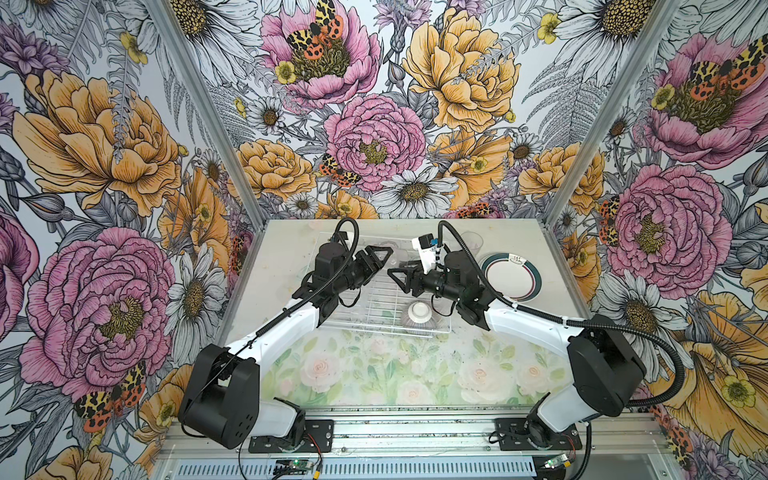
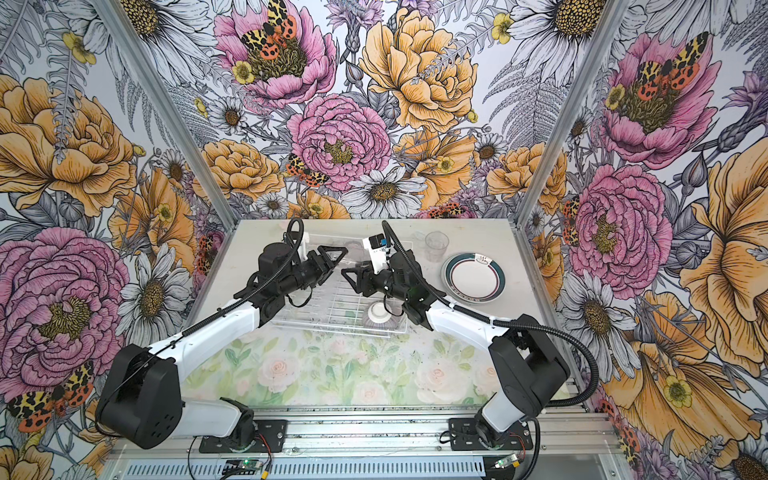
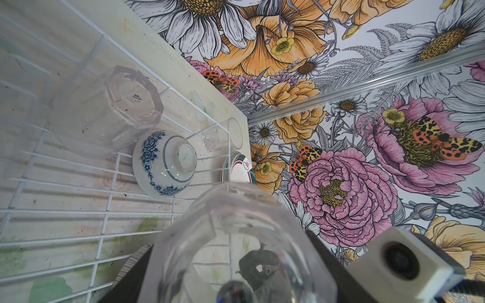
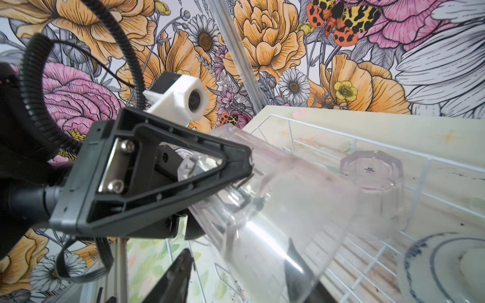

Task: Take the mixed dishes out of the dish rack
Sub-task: 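Lift the octagonal glass toward the right gripper while the right gripper grasps it, then open the left gripper and draw it back while the right gripper carries the glass off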

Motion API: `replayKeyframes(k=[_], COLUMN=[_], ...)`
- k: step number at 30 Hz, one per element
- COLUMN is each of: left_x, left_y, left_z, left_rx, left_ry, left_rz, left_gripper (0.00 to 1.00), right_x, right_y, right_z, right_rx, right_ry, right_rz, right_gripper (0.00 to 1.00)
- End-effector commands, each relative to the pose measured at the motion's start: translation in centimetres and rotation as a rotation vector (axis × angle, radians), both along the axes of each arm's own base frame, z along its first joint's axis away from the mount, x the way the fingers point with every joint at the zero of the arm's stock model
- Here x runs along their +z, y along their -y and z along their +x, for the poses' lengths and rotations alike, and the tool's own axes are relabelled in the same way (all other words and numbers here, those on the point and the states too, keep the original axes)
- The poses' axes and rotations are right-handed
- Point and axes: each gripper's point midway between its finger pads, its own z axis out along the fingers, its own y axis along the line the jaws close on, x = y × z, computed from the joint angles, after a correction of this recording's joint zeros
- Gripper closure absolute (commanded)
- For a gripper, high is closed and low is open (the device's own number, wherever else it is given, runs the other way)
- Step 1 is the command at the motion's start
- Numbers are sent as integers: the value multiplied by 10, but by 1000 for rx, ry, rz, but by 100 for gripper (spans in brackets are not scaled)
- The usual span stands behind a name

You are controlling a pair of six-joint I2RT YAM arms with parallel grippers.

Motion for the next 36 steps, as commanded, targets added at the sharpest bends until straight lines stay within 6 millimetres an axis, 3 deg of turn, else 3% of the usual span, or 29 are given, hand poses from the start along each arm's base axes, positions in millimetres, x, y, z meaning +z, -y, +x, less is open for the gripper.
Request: replayKeyframes(k=[1, 7, 12, 22, 23, 25, 36], left_x=[27, 26, 23, 20, 20, 20, 4], left_y=[3, 4, 2, -6, -6, -7, -12], left_z=[-6, -10, -12, -16, -16, -16, -16], left_rx=[-37, -43, -43, -26, -24, -22, -5], left_ry=[66, 64, 65, 81, 84, 91, 76], left_rz=[-90, -129, -128, -116, -114, -106, -60], left_gripper=[37, 37, 37, 31, 26, 3, 1], right_x=[23, 28, 27, 25, 26, 28, 19], right_y=[-14, -14, -13, -6, -6, -6, 4], right_z=[1, 11, 15, 17, 16, 17, 21], right_rx=[37, -9, -36, -77, -77, -78, -142], right_ry=[46, 48, 37, 20, 20, 23, 1], right_rz=[60, 81, 89, 97, 101, 107, 98], right_gripper=[50, 71, 99, 100, 100, 100, 100])
